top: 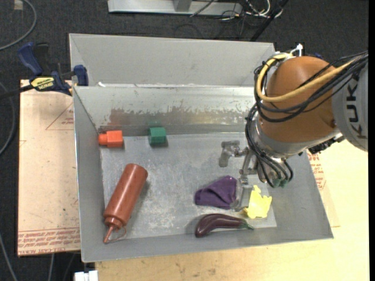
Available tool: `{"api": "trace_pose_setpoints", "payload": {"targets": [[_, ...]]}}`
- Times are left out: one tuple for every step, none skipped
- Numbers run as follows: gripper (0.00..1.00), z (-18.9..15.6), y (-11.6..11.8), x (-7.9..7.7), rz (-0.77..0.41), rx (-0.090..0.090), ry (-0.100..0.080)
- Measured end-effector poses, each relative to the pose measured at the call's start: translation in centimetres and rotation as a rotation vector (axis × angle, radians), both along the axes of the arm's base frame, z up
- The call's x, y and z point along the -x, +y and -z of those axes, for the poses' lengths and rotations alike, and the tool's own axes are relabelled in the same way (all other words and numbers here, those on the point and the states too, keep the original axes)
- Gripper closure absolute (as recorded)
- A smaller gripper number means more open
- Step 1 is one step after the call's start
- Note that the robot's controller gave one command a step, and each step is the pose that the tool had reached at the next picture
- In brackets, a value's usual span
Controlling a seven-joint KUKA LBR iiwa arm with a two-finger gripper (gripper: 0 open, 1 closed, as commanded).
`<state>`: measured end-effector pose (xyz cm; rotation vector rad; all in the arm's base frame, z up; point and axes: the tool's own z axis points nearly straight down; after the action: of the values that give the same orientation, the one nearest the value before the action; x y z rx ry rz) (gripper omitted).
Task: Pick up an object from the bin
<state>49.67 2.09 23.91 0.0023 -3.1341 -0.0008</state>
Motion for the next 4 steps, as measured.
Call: {"api": "trace_pose_setpoints", "payload": {"targets": [[0.0,-0.4,0.0,-0.1,0.001,0.0,-0.008],[0.0,6.5,-2.1,-0.5,-0.039,0.0,-0.011],[0.0,8.1,-4.7,-2.4,-0.12,-0.002,-0.007],[0.0,8.1,-5.1,-2.7,-0.058,-0.001,-0.012]]}}
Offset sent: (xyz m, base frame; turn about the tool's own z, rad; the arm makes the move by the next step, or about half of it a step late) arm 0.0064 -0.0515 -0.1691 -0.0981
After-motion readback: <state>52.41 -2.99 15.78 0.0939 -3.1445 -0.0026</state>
